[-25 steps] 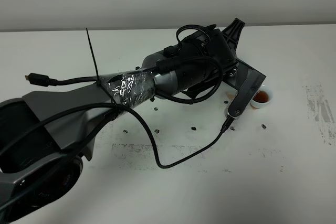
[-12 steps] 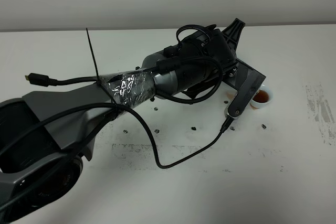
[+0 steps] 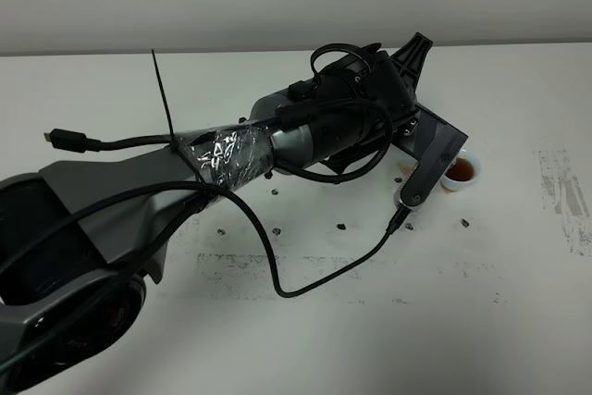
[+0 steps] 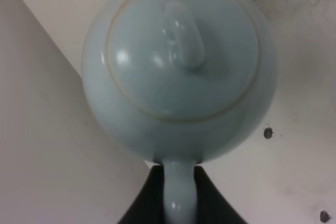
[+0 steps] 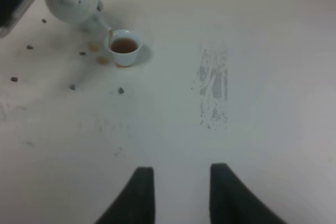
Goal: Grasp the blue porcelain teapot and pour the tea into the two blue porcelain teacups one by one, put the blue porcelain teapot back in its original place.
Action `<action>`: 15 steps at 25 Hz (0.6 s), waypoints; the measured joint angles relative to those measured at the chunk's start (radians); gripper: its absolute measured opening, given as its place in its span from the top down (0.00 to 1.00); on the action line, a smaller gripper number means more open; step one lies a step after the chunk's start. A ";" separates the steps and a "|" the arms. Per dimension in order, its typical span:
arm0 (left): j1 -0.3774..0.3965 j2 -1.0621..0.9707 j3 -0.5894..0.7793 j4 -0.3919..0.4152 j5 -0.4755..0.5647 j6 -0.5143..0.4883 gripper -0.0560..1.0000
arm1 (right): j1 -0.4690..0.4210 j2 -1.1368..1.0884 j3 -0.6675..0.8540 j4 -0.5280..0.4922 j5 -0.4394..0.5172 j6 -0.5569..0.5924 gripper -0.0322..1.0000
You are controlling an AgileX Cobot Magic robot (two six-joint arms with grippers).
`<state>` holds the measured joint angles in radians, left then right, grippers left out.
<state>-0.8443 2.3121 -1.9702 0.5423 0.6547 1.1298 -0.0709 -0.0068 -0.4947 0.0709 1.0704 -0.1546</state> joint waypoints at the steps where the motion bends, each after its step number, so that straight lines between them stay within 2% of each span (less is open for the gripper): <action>1: 0.000 0.000 0.000 0.000 0.000 0.003 0.92 | 0.000 0.000 0.000 0.000 0.000 0.000 0.69; 15: 0.000 0.000 0.000 0.000 0.000 0.008 0.92 | 0.000 0.000 0.000 0.000 0.000 0.000 0.69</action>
<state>-0.8443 2.3121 -1.9702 0.5423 0.6547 1.1379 -0.0709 -0.0068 -0.4947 0.0709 1.0704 -0.1546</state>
